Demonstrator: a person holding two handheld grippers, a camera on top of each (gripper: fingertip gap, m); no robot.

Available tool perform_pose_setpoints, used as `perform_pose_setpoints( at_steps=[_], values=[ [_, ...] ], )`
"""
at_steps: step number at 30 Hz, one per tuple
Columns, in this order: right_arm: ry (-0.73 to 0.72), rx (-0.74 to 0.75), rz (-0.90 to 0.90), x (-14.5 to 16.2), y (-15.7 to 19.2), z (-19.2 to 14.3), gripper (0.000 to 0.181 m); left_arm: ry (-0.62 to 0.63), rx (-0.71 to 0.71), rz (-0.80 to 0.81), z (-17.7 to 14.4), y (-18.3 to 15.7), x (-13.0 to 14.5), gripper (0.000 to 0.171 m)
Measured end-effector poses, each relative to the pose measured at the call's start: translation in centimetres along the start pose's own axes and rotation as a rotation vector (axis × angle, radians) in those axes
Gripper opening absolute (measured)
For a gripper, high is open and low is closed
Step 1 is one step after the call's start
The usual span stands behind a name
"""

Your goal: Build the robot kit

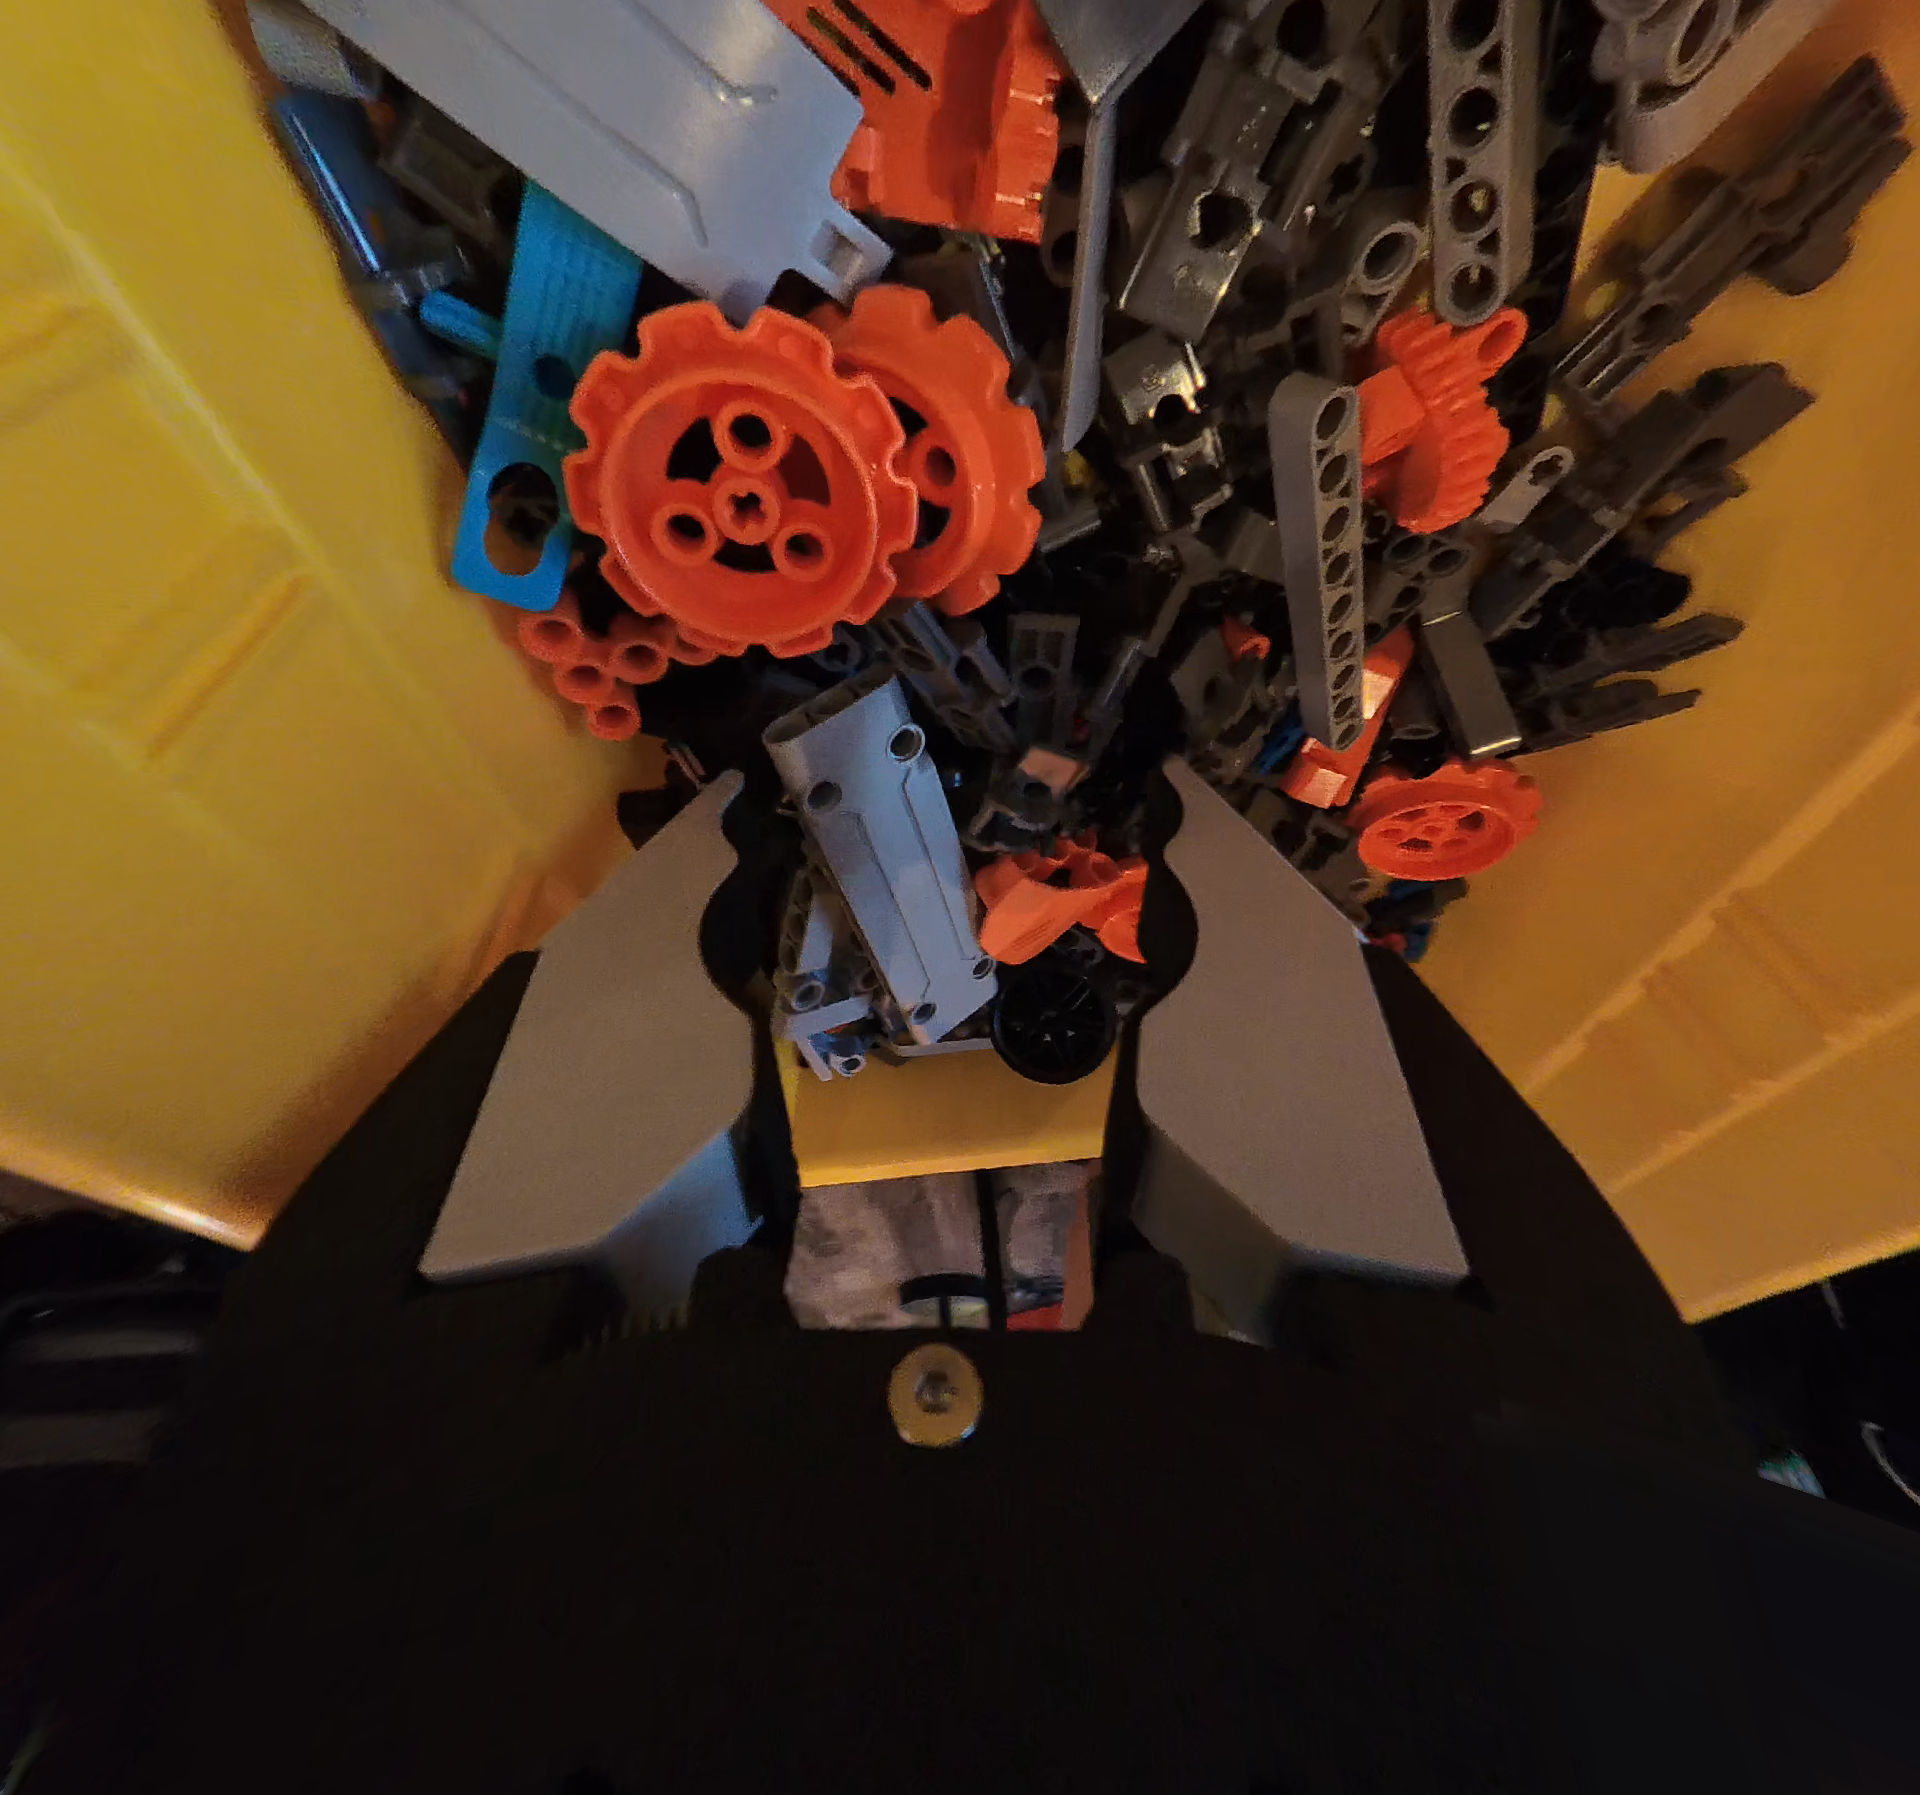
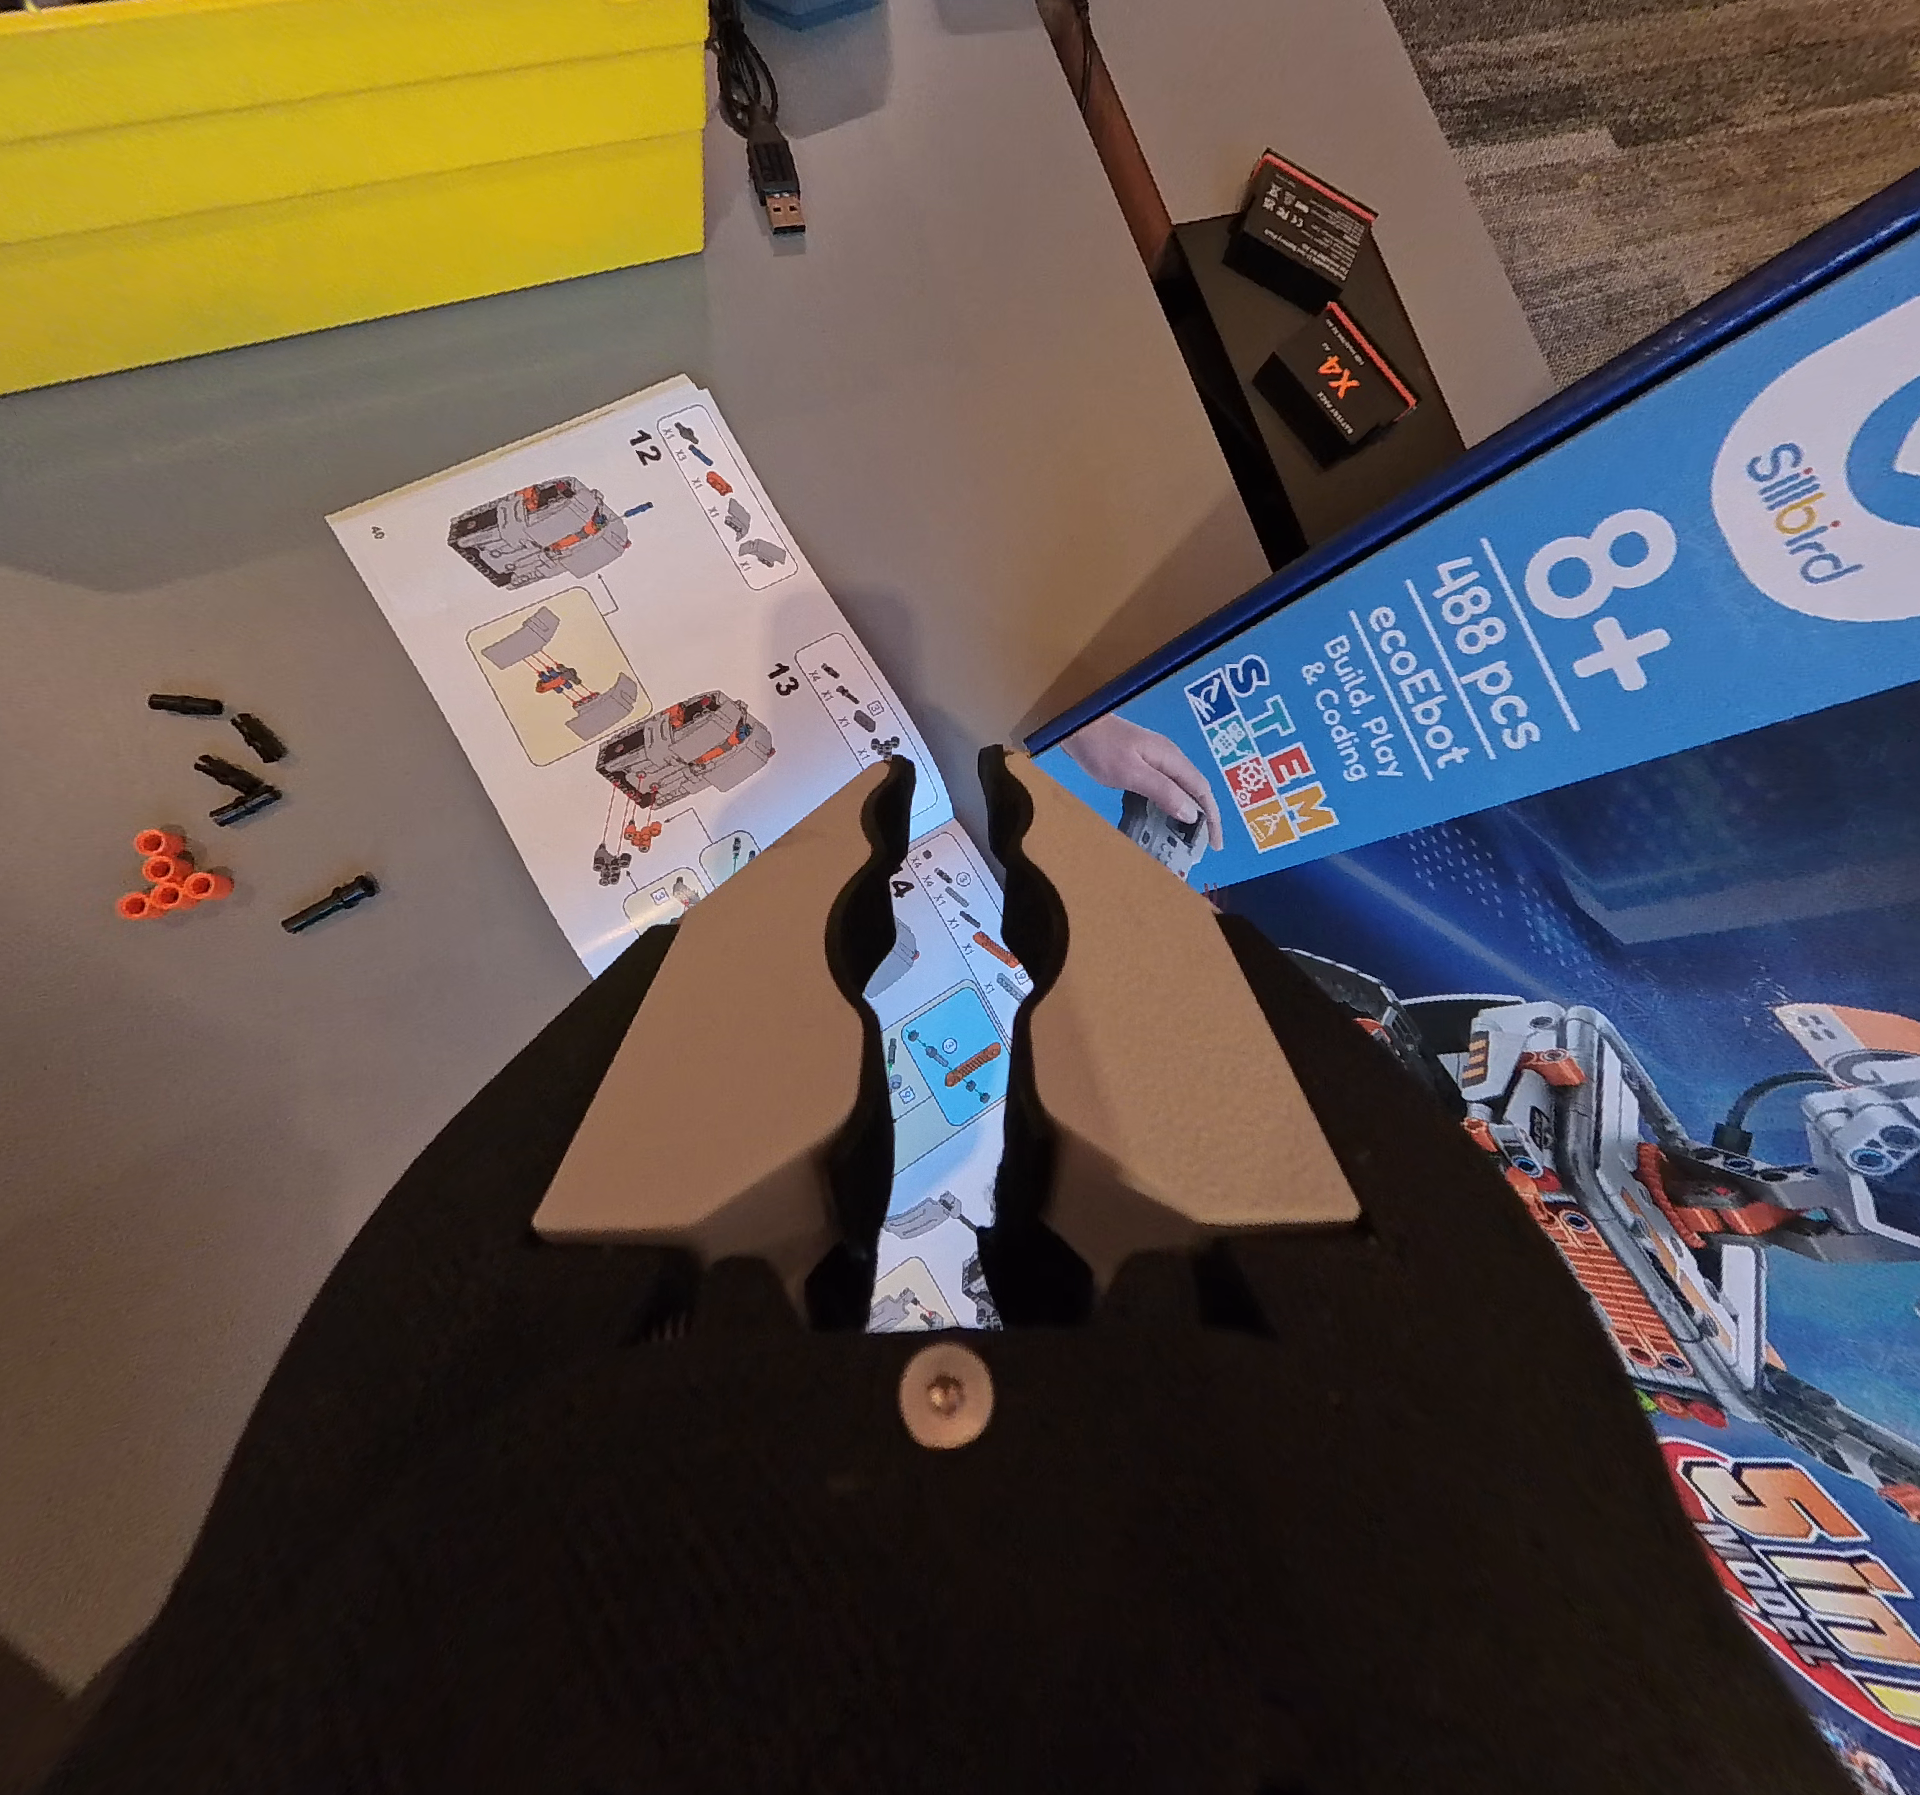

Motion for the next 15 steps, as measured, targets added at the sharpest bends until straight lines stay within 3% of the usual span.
perform_pose_setpoints(
  at_steps=[4,6,7,11,15],
  values=[
    [-0.001,0.002,0.001,0.0,0.0,-0.1,0.013,-0.002,-0.045,0.026,-0.1,0.4,-0.1,0.048],
    [-0.002,0.002,0.000,0.0,0.0,-0.1,0.013,-0.025,0.026,0.040,-0.3,0.3,-0.1,0.012],
    [-0.002,0.002,0.000,0.0,0.0,-0.1,0.013,-0.033,0.090,0.043,-0.3,0.1,-0.2,0.009],
    [0.002,0.002,0.000,0.0,0.0,0.0,0.013,-0.036,0.116,0.059,-0.5,-0.3,-0.4,0.005],
    [0.003,0.001,-0.002,0.0,0.0,0.0,0.013,-0.145,0.149,0.130,-1.9,-1.4,-1.0,0.005]
  ],
)
Point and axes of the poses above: each gripper's, where its closed fingertips meet, z out along the fingers, x out of its underside, y = z × x across the jaws, the point moved 10 cm from there along -z, back along the fingers, and after that the axes turned 1 degree about x, right-handed, at the moved point
